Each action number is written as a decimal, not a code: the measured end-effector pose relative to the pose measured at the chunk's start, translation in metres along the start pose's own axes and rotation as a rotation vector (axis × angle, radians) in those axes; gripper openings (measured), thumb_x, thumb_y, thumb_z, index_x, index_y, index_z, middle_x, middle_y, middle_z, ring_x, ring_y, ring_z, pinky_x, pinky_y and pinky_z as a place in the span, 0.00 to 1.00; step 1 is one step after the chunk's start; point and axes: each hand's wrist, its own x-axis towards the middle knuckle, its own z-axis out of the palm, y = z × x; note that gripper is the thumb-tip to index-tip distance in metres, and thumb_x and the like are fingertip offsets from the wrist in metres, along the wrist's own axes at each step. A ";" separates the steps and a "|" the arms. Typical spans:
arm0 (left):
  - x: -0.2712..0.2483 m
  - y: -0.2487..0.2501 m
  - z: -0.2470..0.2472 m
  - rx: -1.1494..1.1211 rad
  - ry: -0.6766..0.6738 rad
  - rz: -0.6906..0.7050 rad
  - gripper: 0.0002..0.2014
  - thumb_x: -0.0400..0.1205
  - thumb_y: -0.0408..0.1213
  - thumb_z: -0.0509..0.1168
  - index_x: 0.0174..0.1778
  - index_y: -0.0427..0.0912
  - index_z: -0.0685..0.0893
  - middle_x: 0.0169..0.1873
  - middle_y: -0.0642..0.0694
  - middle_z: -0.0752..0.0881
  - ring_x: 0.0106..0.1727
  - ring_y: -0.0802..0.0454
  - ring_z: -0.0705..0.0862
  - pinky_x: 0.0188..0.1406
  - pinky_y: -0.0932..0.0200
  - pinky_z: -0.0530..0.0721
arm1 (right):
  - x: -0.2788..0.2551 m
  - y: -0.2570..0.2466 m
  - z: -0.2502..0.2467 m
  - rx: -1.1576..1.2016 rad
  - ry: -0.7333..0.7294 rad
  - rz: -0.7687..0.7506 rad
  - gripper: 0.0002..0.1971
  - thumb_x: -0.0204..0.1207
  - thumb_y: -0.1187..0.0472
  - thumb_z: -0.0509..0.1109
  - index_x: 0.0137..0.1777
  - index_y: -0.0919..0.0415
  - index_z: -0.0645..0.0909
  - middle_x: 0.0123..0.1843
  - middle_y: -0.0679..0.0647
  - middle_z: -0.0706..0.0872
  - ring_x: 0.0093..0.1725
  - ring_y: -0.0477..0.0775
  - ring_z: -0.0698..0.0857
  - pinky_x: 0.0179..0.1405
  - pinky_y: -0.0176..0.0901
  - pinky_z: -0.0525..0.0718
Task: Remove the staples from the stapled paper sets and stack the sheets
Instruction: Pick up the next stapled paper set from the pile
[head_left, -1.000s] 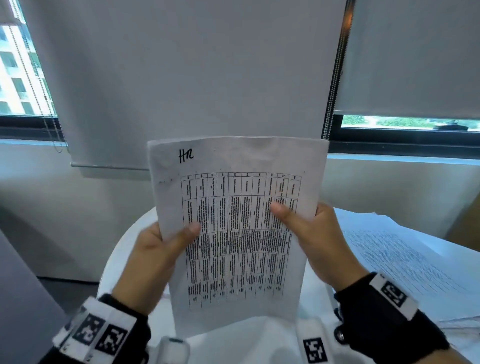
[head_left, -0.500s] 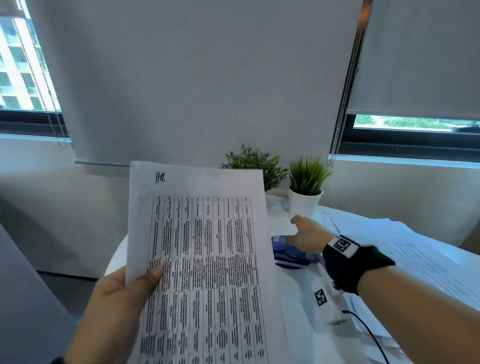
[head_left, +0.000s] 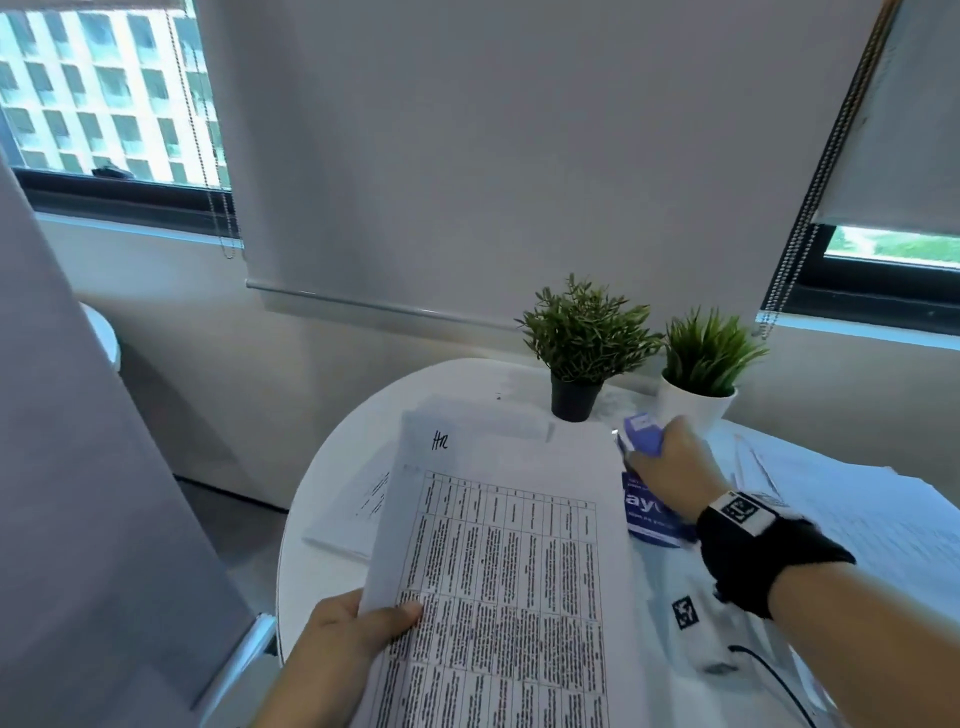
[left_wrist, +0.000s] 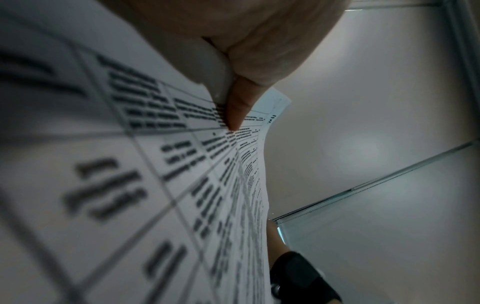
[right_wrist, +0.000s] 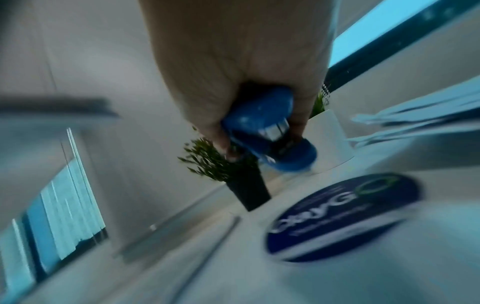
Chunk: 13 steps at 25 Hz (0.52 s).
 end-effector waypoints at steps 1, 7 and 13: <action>0.000 -0.003 0.001 0.005 -0.006 0.003 0.04 0.78 0.31 0.72 0.42 0.36 0.91 0.29 0.45 0.92 0.34 0.51 0.88 0.29 0.64 0.74 | -0.003 -0.013 -0.007 0.214 0.107 0.042 0.23 0.68 0.46 0.70 0.48 0.69 0.75 0.37 0.62 0.83 0.33 0.61 0.80 0.36 0.54 0.85; -0.002 -0.011 0.007 -0.033 -0.062 0.011 0.08 0.80 0.29 0.67 0.41 0.33 0.91 0.36 0.35 0.92 0.34 0.43 0.90 0.35 0.58 0.81 | -0.053 -0.127 -0.066 1.107 0.473 -0.160 0.05 0.78 0.57 0.69 0.43 0.52 0.75 0.35 0.43 0.81 0.30 0.39 0.80 0.36 0.39 0.80; 0.003 -0.011 0.004 -0.092 -0.041 0.034 0.09 0.83 0.28 0.64 0.47 0.30 0.89 0.40 0.31 0.91 0.42 0.32 0.90 0.43 0.42 0.89 | -0.115 -0.182 -0.110 1.365 0.273 -0.386 0.06 0.79 0.54 0.67 0.47 0.54 0.76 0.40 0.55 0.82 0.38 0.60 0.85 0.38 0.52 0.88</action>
